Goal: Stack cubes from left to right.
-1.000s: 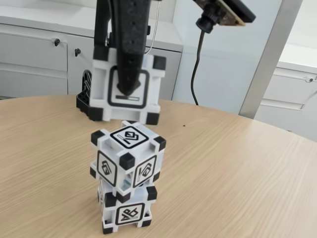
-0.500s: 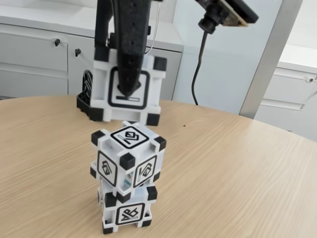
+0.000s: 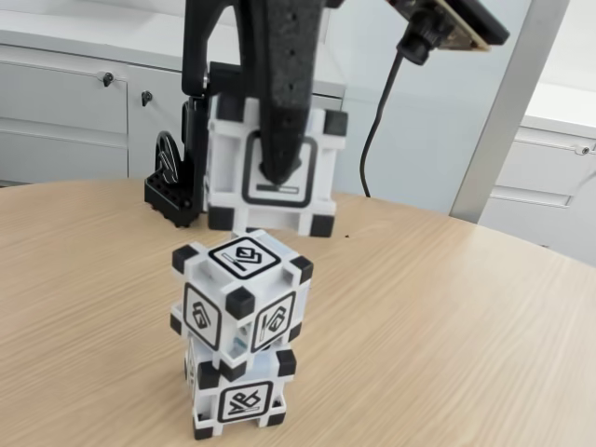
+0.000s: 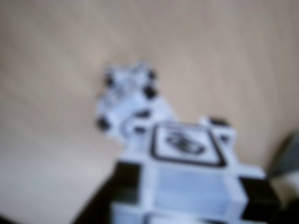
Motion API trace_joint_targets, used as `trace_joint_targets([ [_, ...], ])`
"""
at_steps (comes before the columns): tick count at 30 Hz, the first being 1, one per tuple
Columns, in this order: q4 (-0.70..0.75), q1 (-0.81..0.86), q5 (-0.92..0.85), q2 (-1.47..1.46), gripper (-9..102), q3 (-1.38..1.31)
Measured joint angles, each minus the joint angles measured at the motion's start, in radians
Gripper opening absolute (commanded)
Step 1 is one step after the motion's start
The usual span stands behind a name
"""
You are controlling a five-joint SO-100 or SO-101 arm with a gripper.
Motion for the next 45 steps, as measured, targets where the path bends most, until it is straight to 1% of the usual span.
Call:
trace_joint_targets([
  [5,0.0,-0.011,-0.014,0.0,19,0.087],
  [9,0.0,-0.006,-0.014,0.0,20,0.091],
  [15,0.0,-0.005,-0.014,0.0,33,0.091],
  [23,0.0,-0.005,-0.014,0.0,40,0.091],
  [29,0.0,-0.008,-0.034,0.037,41,0.091],
  [31,0.0,-0.009,-0.035,0.104,40,0.091],
  [33,0.0,-0.009,-0.035,0.198,36,0.091],
  [34,0.0,-0.009,-0.035,0.256,33,0.091],
  [36,0.0,-0.014,-0.035,0.382,21,0.091],
  [38,0.0,-0.015,-0.029,0.512,12,0.091],
  [41,0.0,-0.015,0.021,0.681,7,0.089],
  [44,0.0,-0.017,0.094,0.759,0,0.089],
  [45,0.0,-0.015,0.123,0.77,0,0.089],
])
